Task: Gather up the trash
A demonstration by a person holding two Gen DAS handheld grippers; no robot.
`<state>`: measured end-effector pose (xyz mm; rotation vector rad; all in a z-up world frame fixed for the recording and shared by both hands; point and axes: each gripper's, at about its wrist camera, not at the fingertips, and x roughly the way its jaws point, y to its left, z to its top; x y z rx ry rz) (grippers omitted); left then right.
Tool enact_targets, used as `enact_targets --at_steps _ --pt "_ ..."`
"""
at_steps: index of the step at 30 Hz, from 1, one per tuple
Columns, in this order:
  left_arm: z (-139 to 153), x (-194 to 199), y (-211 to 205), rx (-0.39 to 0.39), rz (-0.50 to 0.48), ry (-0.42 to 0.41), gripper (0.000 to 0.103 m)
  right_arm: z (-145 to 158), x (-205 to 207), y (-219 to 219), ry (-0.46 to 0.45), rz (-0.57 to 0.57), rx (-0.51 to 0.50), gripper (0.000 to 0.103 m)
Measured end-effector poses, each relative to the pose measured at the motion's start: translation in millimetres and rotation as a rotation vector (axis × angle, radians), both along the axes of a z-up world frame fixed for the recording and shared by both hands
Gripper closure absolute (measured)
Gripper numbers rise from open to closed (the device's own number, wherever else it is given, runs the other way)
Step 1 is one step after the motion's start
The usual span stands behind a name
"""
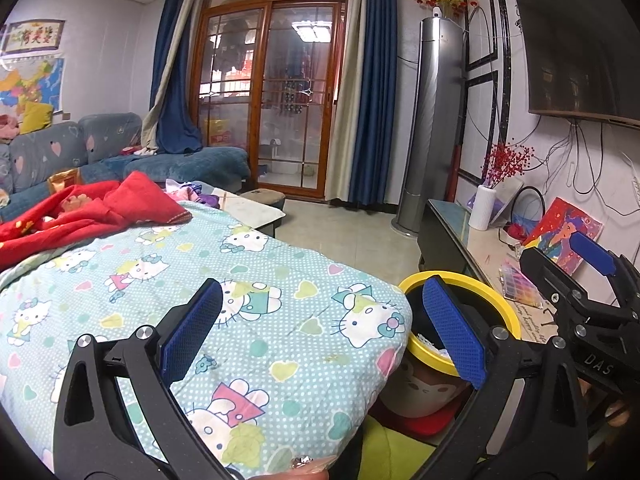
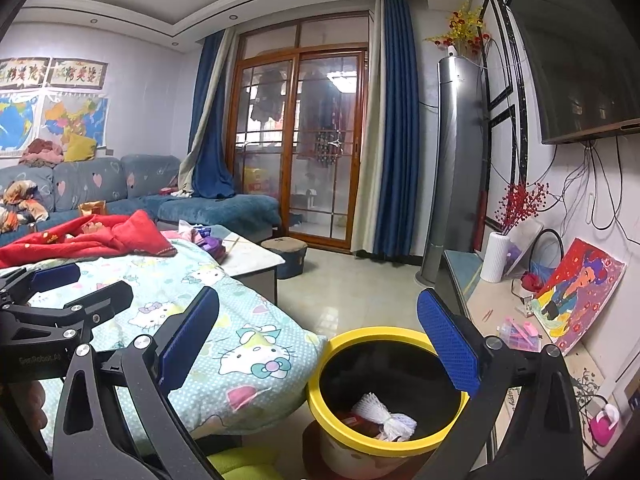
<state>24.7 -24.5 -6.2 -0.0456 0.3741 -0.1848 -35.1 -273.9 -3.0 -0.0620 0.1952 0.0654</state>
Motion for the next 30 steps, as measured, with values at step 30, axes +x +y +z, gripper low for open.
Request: enact_targets --at_steps 30 --pt "0.4 0.2 -0.4 0.004 -0.001 0.002 0.011 -2.9 0.8 -0.7 -0.001 -0.01 0.007 0.006"
